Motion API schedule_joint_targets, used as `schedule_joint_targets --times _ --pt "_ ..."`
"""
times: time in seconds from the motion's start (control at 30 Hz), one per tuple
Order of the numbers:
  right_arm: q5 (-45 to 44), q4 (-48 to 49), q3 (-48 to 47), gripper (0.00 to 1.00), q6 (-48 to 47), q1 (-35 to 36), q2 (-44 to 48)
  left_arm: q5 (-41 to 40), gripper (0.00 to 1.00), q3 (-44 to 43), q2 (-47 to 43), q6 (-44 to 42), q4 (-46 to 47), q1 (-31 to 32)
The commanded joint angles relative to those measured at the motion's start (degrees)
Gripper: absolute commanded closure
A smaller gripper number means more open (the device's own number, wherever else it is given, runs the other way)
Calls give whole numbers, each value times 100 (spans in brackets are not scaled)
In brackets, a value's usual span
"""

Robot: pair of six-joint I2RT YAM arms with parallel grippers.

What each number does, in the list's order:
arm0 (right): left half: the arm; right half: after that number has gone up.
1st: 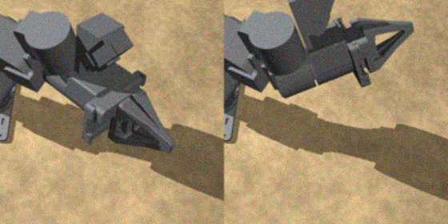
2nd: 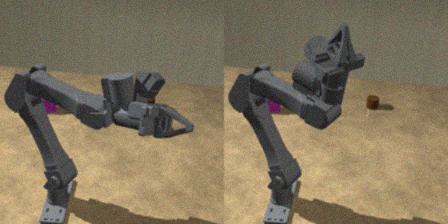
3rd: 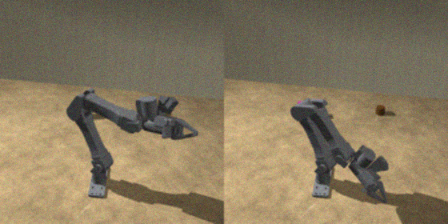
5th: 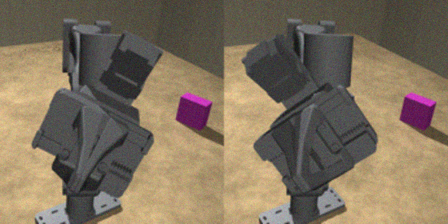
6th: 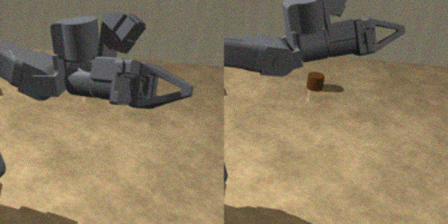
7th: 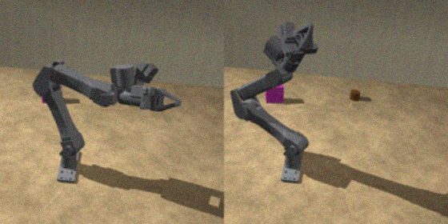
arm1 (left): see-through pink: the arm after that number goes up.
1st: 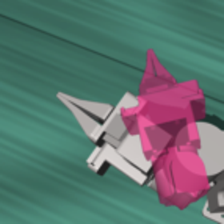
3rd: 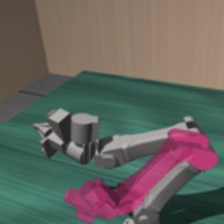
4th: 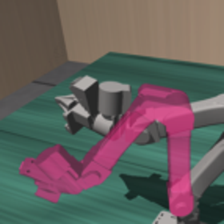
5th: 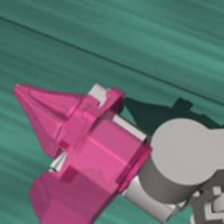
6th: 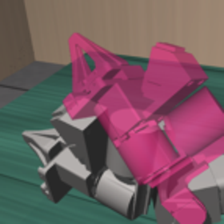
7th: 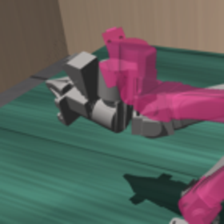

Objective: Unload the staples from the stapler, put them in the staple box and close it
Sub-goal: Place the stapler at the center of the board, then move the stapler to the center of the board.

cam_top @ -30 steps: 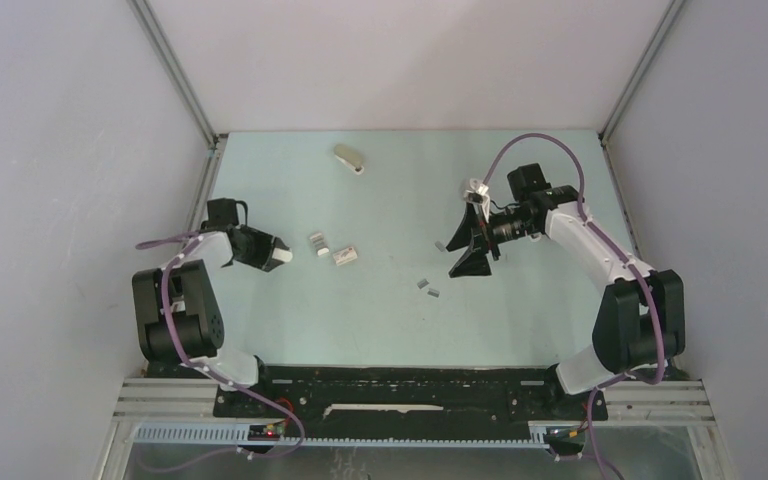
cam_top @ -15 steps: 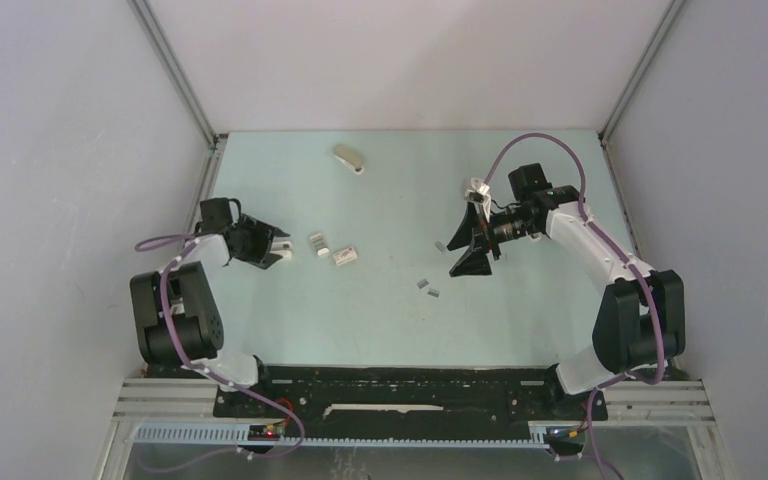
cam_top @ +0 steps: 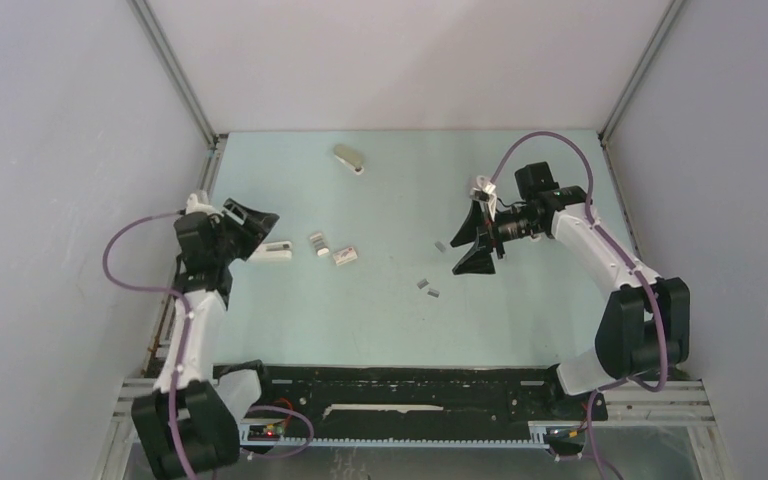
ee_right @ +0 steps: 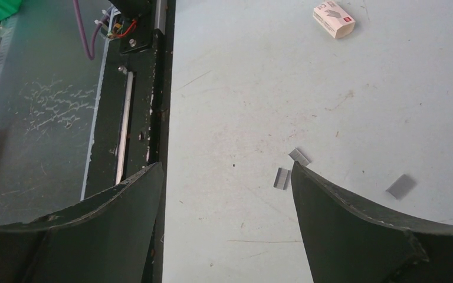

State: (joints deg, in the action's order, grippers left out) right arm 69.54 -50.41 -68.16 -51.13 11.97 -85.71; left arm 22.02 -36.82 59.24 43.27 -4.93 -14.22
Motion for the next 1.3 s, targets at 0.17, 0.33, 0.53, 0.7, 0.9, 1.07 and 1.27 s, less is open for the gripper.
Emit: schedule_joint_targets --times 0.17,0.33,0.53,0.7,0.9,1.07,1.27 --pt "259 -135 14 11 -246 -195 375 -1298 14 145 -1867 -940 130 -33" --pt "319 -144 14 11 -248 -288 395 -1370 0 428 -2214 -326 381 -60" --pt "300 -153 14 11 -248 -350 444 -267 0 793 -1621 781 1699 -69" --pt "281 -168 15 11 -240 -443 463 536 0 341 -492 1173 1693 -40" --pt "203 -126 17 11 -178 -540 448 535 0 -128 213 1073 1634 391" --pt "116 70 175 11 0 -682 553 313 0 -530 790 835 1499 853" --pt "53 237 251 11 143 -795 531 170 0 -965 1326 546 1249 1238"
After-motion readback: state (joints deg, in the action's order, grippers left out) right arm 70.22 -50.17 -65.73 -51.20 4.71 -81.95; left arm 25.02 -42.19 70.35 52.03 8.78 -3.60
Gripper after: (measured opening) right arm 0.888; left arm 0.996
